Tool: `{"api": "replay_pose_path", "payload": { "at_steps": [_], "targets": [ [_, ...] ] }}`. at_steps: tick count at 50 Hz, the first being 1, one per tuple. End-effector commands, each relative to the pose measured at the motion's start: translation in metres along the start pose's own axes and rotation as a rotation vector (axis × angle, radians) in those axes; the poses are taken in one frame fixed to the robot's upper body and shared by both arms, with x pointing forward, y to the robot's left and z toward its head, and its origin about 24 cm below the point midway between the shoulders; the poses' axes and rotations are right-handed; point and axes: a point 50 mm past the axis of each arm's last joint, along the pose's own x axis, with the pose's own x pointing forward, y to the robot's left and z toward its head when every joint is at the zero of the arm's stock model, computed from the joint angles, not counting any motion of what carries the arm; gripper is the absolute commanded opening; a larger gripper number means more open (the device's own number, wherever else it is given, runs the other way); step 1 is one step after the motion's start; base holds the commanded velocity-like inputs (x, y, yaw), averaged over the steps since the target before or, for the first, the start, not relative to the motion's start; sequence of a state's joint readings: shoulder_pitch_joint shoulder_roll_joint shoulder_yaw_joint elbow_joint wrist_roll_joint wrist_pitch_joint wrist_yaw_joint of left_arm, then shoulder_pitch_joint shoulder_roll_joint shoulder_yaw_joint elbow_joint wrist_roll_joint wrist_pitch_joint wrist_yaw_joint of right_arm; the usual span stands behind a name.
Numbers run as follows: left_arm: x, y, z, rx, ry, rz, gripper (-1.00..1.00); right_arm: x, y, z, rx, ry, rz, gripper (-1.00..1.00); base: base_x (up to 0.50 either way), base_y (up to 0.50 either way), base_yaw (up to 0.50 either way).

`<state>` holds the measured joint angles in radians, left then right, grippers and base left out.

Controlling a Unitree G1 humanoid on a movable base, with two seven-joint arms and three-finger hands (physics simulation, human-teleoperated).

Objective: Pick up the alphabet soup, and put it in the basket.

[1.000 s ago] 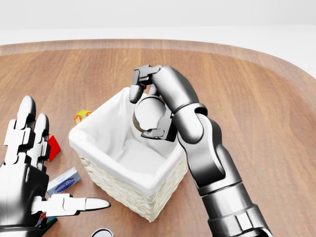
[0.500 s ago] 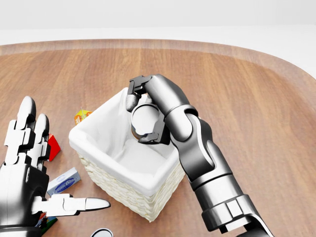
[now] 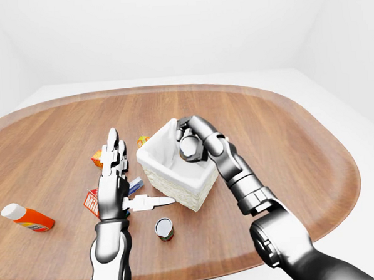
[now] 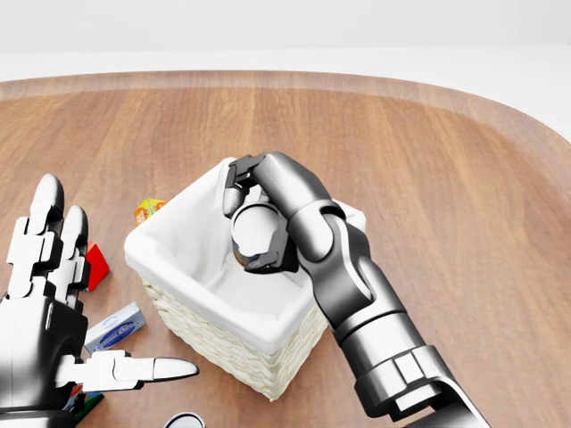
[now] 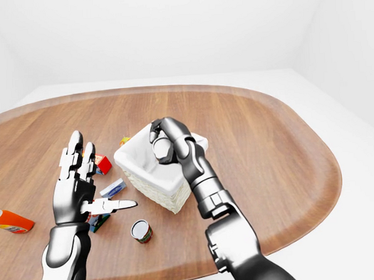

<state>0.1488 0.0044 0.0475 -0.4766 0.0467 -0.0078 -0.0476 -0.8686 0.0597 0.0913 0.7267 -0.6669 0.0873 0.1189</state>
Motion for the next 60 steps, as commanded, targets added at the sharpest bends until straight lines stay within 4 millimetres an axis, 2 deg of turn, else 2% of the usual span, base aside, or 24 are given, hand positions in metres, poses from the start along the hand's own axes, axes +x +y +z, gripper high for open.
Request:
{"api": "replay_pose_path", "payload": {
  "at_steps": [1, 28, 29, 30, 32, 33, 34, 35, 60],
  "targets": [
    [0.000, 0.000, 0.000, 0.000, 0.000, 0.001, 1.00, 0.003, 0.003, 0.000, 0.020, 0.013, -0.004, -1.00, 0.00, 0.00, 0.00],
    [0.001, 0.000, -0.001, 0.001, 0.002, -0.001, 1.00, 0.005, 0.008, -0.010, 0.006, 0.039, 0.006, -1.00, 0.00, 0.00, 0.00],
    [0.001, 0.000, -0.001, 0.001, 0.002, -0.001, 1.00, 0.005, 0.008, -0.009, 0.006, 0.040, 0.006, -0.88, 0.00, 0.00, 0.00],
    [0.001, 0.000, -0.001, 0.001, 0.002, -0.001, 1.00, 0.005, 0.008, -0.009, 0.004, 0.040, 0.006, -0.66, 0.00, 0.00, 0.00],
    [0.001, -0.001, -0.001, 0.001, 0.002, -0.001, 1.00, 0.005, 0.009, -0.009, 0.003, 0.040, 0.007, -0.60, 0.00, 0.00, 0.00],
    [0.001, 0.000, -0.001, 0.001, 0.001, -0.001, 1.00, 0.005, 0.009, -0.009, 0.002, 0.040, 0.008, 0.05, 0.00, 0.00, 0.00],
    [0.001, -0.001, -0.001, 0.001, 0.001, -0.001, 1.00, 0.005, 0.009, -0.009, 0.001, 0.041, 0.010, 0.95, 0.00, 0.00, 0.00],
    [0.001, 0.000, -0.001, 0.001, 0.001, -0.001, 1.00, 0.005, 0.009, -0.009, 0.000, 0.041, 0.012, 1.00, 0.00, 0.00, 0.00],
    [0.001, -0.001, -0.001, 0.000, 0.002, -0.001, 1.00, 0.005, 0.012, -0.009, -0.004, 0.040, 0.033, 1.00, 0.00, 0.00, 0.00]
  ]
}}
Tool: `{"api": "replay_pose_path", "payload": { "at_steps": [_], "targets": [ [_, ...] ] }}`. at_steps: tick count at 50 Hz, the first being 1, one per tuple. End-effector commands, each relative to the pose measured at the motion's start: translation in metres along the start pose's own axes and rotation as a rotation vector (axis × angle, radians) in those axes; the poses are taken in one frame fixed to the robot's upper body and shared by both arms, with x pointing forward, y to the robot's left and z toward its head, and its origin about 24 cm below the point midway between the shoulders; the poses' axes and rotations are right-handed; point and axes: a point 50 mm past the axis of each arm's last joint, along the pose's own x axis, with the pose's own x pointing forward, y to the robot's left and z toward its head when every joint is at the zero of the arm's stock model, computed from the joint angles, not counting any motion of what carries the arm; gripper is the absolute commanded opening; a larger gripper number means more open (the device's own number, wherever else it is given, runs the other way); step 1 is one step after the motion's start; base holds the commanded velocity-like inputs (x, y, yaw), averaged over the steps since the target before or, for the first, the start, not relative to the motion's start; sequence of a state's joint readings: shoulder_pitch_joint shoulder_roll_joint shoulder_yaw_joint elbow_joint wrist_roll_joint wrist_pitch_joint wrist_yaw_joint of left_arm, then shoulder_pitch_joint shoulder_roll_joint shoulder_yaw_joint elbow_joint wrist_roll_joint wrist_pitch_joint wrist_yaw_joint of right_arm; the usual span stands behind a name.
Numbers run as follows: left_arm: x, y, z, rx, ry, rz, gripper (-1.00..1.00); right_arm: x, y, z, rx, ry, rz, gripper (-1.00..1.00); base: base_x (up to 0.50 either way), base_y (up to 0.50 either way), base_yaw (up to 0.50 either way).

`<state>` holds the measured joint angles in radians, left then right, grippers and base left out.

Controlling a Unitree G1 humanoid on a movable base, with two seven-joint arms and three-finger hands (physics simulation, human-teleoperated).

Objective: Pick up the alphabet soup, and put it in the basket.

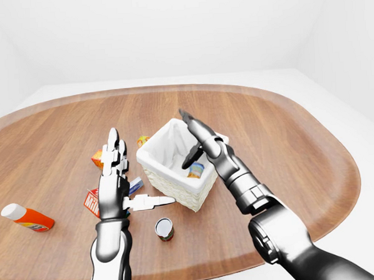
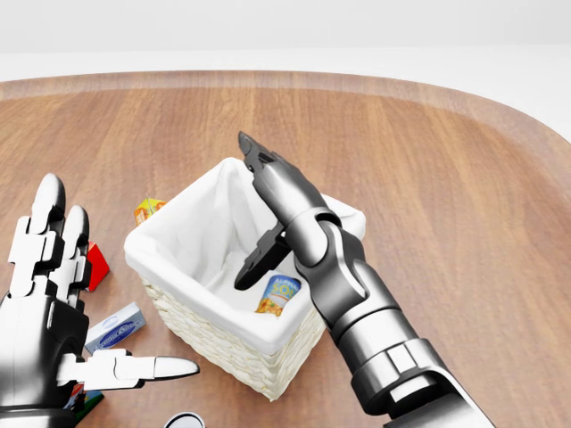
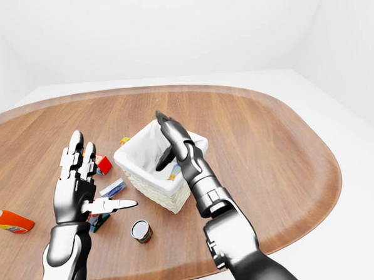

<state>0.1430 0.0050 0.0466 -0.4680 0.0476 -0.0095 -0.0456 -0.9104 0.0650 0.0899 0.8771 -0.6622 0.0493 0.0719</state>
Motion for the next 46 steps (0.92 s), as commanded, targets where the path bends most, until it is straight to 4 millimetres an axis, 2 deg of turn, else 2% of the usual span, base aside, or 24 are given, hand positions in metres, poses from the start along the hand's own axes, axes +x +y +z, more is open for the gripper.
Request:
{"api": "replay_pose_path", "payload": {
  "at_steps": [1, 11, 31, 43, 46],
  "targets": [
    [0.000, 0.000, 0.000, 0.000, 0.001, 0.000, 1.00, 0.000, 0.001, 0.001, 0.000, -0.003, 0.005, 1.00, 0.00, 0.00, 0.00],
    [0.000, 0.000, -0.001, 0.000, 0.001, 0.000, 1.00, -0.001, -0.005, 0.008, 0.015, -0.026, -0.011, 1.00, 0.00, 0.00, 0.00],
    [0.000, 0.000, -0.002, 0.001, 0.002, -0.001, 1.00, -0.006, -0.041, 0.039, 0.097, -0.166, -0.185, 1.00, 0.00, 0.00, 0.00],
    [0.000, 0.000, -0.001, 0.000, 0.001, -0.001, 1.00, -0.011, -0.047, 0.049, 0.107, -0.205, -0.200, 1.00, 0.00, 0.00, 0.00],
    [0.000, 0.000, 0.000, 0.000, 0.001, -0.001, 1.00, -0.018, -0.056, 0.063, 0.110, -0.279, -0.222, 1.00, 0.00, 0.00, 0.00]
  ]
}}
